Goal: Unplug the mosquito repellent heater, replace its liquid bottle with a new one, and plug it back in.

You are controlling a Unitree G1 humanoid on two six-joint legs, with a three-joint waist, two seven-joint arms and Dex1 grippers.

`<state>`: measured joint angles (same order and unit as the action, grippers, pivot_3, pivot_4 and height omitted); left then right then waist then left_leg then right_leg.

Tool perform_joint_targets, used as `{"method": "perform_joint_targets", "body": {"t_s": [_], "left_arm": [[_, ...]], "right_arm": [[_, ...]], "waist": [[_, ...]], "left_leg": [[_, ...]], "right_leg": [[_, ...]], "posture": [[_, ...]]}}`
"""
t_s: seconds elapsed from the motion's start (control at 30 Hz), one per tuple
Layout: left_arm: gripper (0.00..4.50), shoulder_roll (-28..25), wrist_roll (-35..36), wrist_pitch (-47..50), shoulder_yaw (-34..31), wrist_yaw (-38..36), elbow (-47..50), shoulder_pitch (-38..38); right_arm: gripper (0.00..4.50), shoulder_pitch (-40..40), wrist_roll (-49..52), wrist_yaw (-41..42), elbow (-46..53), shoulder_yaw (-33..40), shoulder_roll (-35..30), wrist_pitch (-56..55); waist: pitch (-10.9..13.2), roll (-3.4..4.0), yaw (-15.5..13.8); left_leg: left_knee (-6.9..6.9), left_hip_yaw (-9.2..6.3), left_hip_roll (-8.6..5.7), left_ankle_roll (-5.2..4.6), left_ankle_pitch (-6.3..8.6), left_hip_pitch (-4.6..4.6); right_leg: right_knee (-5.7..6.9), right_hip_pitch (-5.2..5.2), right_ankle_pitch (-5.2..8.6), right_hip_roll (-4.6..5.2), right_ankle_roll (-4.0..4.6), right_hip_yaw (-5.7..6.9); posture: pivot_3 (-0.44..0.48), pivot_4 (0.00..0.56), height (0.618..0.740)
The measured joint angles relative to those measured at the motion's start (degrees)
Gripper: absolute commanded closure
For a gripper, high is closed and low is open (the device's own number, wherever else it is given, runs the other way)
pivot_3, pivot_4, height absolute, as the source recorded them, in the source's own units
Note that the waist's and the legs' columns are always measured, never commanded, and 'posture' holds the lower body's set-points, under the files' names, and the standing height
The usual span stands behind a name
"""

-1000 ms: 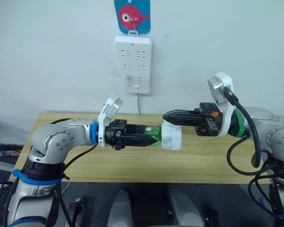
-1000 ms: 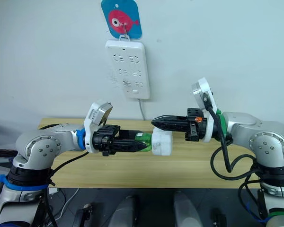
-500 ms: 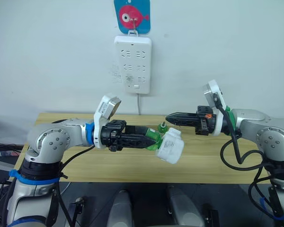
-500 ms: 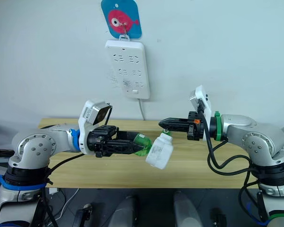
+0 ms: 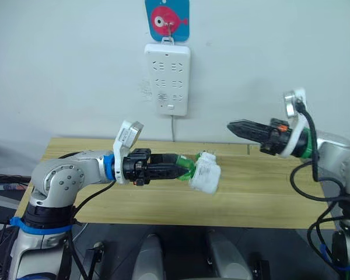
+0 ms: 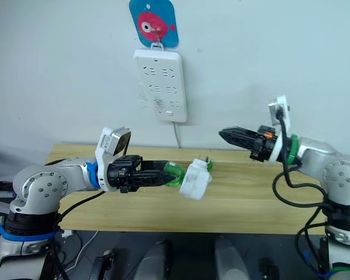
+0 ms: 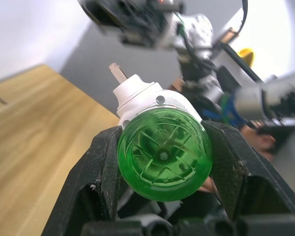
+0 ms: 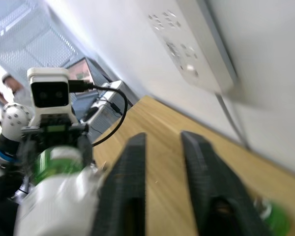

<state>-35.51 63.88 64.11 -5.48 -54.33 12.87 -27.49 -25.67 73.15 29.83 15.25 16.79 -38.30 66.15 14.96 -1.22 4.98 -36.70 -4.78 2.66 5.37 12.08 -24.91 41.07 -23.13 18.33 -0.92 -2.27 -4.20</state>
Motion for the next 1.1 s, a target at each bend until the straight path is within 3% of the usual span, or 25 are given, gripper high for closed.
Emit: {"method": "perform_joint_targets", "body": {"t_s": [0.23,0.5,1.1], "left_arm": [[2.19,1.9,6.1,4.3,-2.7,4.3,-3.6,-1.6],[2.19,2.2,9.6,6.8,-3.0,6.5,-4.8,-3.1],[2.19,3.2,9.9,6.6,-2.5,7.3,-4.2,-3.9]], "right_arm": [[0.01,9.7,19.9,-11.9,0.1,2.7,0.4,1.6],[0.0,15.1,36.7,-23.6,4.3,-2.1,-0.4,-5.0],[0.0,15.9,38.3,-21.2,8.7,-9.1,3.4,-9.4]], "waist": [[0.0,0.0,0.7],[0.0,0.0,1.3],[0.0,0.0,1.2]], "left_leg": [[-0.05,0.05,0.02,0.0,0.0,0.02],[-0.03,0.04,0.01,0.0,0.0,0.02],[-0.03,0.04,0.01,0.0,-0.01,0.02]], "right_leg": [[0.05,0.0,0.0,-0.03,-0.01,-0.07],[0.03,0.0,0.01,-0.03,-0.02,-0.07],[0.03,0.0,0.01,-0.03,-0.02,-0.07]], "posture": [[-0.17,0.23,0.725],[-0.169,0.228,0.725],[-0.164,0.23,0.725]]}}
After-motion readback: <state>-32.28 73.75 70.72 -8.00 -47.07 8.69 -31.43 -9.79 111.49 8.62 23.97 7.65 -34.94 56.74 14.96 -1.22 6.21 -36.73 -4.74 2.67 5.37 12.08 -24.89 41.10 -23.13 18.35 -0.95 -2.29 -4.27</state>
